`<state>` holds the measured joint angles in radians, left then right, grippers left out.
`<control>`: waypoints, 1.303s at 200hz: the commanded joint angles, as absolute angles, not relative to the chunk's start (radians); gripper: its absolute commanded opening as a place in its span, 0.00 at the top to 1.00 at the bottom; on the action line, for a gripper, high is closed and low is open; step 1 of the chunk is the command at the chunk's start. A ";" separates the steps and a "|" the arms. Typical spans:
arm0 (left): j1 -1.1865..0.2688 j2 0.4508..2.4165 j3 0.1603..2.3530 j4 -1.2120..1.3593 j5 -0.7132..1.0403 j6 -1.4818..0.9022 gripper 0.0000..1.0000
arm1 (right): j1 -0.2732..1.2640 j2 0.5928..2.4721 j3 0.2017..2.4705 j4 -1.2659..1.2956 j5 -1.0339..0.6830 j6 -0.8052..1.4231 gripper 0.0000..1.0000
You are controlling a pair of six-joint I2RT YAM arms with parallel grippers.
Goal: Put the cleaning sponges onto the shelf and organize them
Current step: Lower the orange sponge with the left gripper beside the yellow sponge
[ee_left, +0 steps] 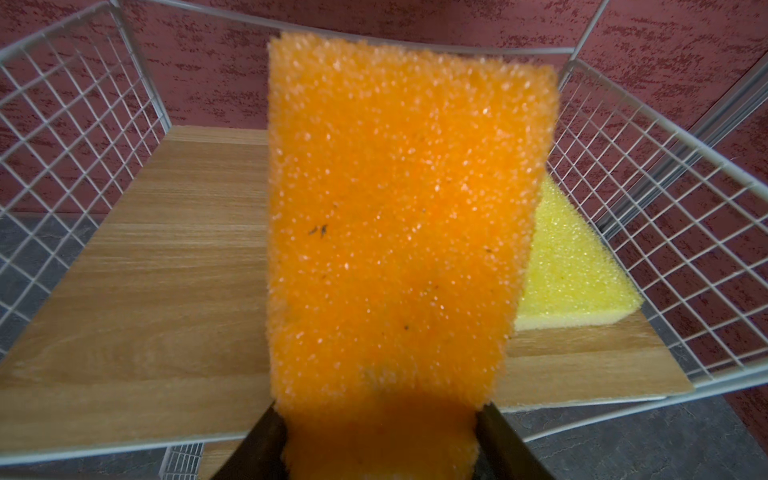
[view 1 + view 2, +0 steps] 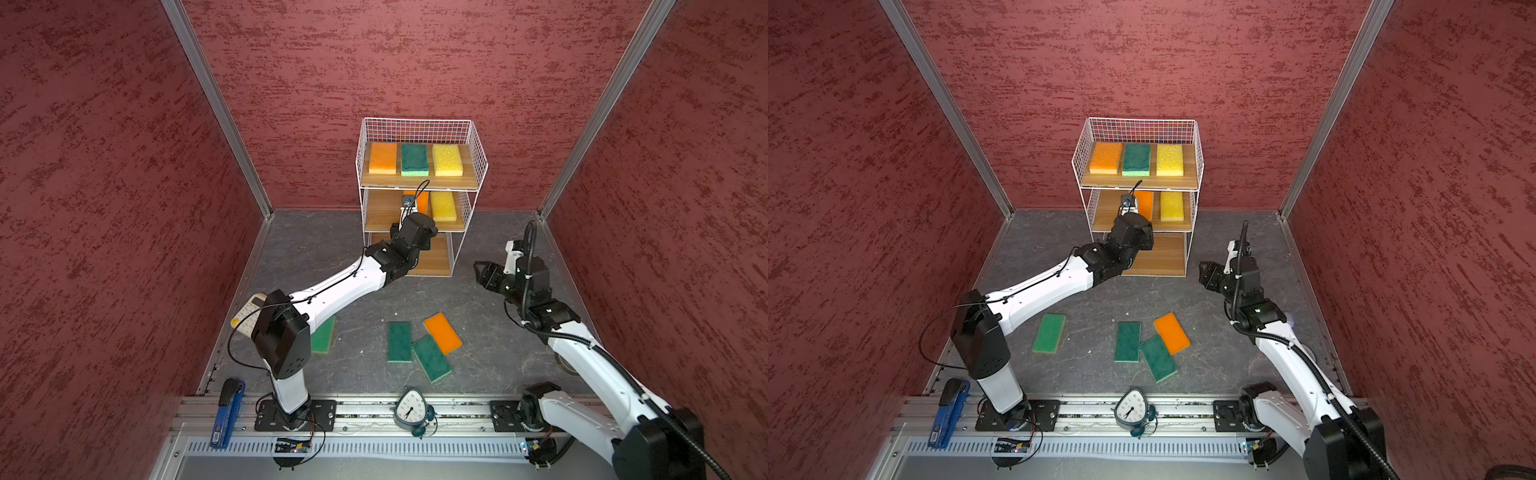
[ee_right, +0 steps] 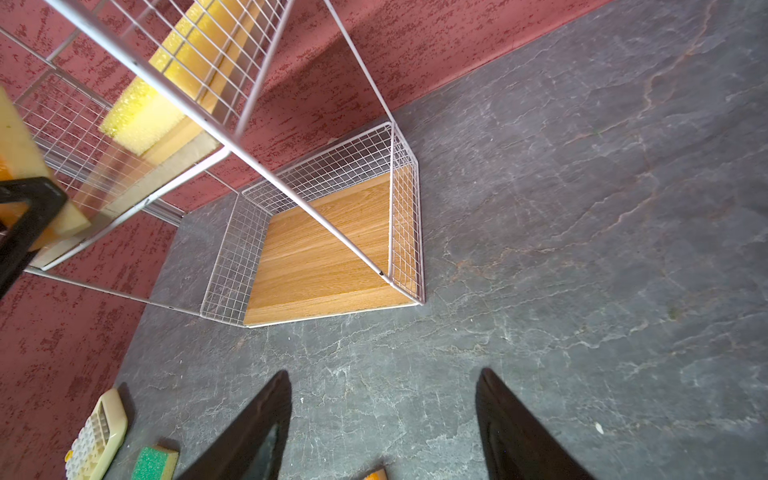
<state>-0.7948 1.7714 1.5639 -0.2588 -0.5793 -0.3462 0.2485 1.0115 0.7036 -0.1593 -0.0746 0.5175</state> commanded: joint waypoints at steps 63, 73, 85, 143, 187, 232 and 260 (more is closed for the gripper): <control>-0.778 1.804 1.589 -0.167 -0.614 -0.337 0.42 | 0.244 0.996 0.692 -0.121 -0.088 0.523 0.29; -0.777 1.807 1.590 -0.163 -0.617 -0.334 0.42 | 0.243 0.995 0.692 -0.120 -0.089 0.523 0.29; -0.774 1.814 1.596 -0.169 -0.614 -0.337 0.41 | 0.243 0.994 0.691 -0.120 -0.091 0.523 0.29; -0.762 1.856 1.642 -0.212 -0.592 -0.361 0.40 | 0.243 0.994 0.690 -0.118 -0.091 0.525 0.29; -0.748 1.891 1.696 -0.281 -0.585 -0.394 0.36 | 0.244 0.990 0.685 -0.118 -0.093 0.526 0.29; -0.753 1.900 1.708 -0.285 -0.567 -0.399 0.34 | 0.243 0.988 0.681 -0.115 -0.094 0.529 0.29; -0.764 1.898 1.707 -0.287 -0.591 -0.394 0.31 | 0.243 0.986 0.681 -0.113 -0.094 0.529 0.29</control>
